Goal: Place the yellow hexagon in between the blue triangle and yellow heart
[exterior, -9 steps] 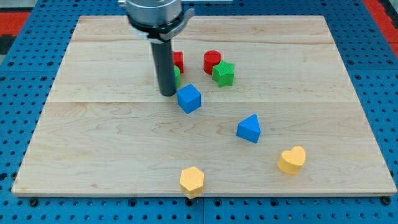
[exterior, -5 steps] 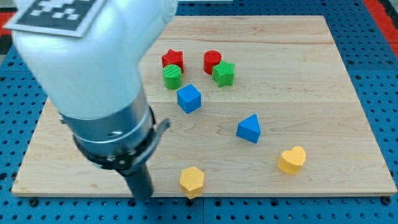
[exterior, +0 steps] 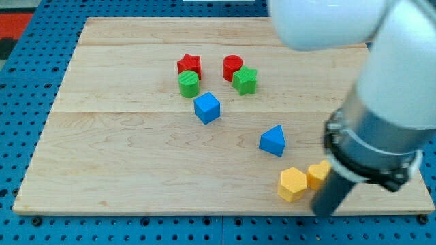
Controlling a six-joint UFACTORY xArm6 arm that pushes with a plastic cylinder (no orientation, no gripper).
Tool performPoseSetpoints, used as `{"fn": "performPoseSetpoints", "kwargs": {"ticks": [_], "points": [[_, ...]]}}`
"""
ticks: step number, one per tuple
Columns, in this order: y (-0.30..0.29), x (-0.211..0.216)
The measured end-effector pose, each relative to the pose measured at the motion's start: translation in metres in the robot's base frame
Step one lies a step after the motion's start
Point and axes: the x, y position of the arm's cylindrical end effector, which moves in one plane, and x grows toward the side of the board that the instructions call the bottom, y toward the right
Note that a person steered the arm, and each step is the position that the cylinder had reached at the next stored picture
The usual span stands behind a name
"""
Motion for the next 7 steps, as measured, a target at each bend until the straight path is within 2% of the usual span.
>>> {"fn": "performPoseSetpoints", "kwargs": {"ticks": [2, 3, 4, 5, 6, 7], "points": [[-0.008, -0.013], [-0.014, -0.001], [-0.041, -0.034], [-0.044, -0.08], [-0.052, -0.071], [-0.095, -0.104]]}}
